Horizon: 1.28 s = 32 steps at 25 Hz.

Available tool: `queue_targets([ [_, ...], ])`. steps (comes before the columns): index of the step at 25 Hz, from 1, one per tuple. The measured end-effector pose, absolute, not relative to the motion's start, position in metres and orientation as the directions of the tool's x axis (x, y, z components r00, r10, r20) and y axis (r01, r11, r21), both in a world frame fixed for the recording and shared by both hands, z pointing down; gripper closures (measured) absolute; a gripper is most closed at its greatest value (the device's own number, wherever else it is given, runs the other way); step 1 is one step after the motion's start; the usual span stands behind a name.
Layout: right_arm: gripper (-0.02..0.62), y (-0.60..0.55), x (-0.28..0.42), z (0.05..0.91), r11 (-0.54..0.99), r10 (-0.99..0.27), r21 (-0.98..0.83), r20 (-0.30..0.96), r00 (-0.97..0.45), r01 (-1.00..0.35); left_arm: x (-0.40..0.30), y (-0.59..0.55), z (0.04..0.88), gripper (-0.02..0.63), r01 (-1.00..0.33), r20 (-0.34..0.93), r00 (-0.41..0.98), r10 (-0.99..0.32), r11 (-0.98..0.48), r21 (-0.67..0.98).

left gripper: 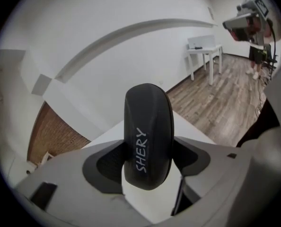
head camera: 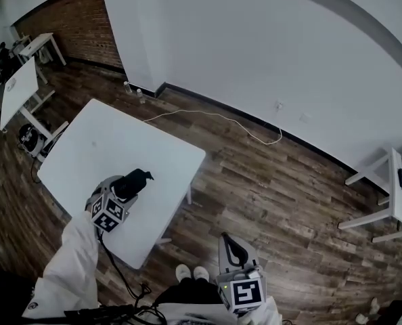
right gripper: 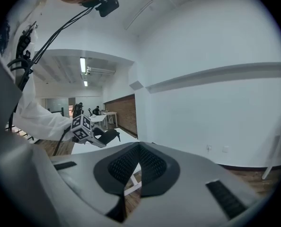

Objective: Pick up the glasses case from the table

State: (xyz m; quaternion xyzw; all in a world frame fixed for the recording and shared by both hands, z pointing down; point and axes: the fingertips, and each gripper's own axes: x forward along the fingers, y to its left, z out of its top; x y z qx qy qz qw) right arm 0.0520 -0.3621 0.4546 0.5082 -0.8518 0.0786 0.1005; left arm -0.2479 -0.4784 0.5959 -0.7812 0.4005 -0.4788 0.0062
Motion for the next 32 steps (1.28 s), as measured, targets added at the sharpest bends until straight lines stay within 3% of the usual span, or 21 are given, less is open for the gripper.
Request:
queue_targets([
  [8,0.598,-0.369,0.016,0.434,0.557,-0.808,-0.062,0.193,-0.557,-0.828,-0.21,-0.398,0.454,0.275,-0.841,0.477,0.309,-0.822,-0.471,-0.267],
  [15,0.598,-0.379,-0.015,0.406,0.61,-0.784,-0.062,0.096,-0.613,-0.79,-0.217,-0.358,0.38,0.275,-0.963,0.214,0.215,-0.953,-0.243,-0.113],
  [21,0.599,-0.365,-0.037,0.386,0.636,-0.761,-0.068,0.108,-0.639,-0.769,-0.218,-0.324,0.358,0.275,-0.978,0.151,0.146,-0.978,-0.166,-0.128],
  [27,0.601,-0.363,-0.031,0.375,0.639,-0.768,-0.043,0.016,-0.64,-0.768,-0.21,-0.318,0.359,0.275,-0.976,0.151,0.147,-0.978,-0.168,-0.139],
  [32,0.601,-0.353,-0.038,0.365,0.662,-0.743,-0.063,0.073,-0.665,-0.747,-0.206,-0.313,0.357,0.275,-0.976,0.142,0.159,-0.977,-0.177,-0.129],
])
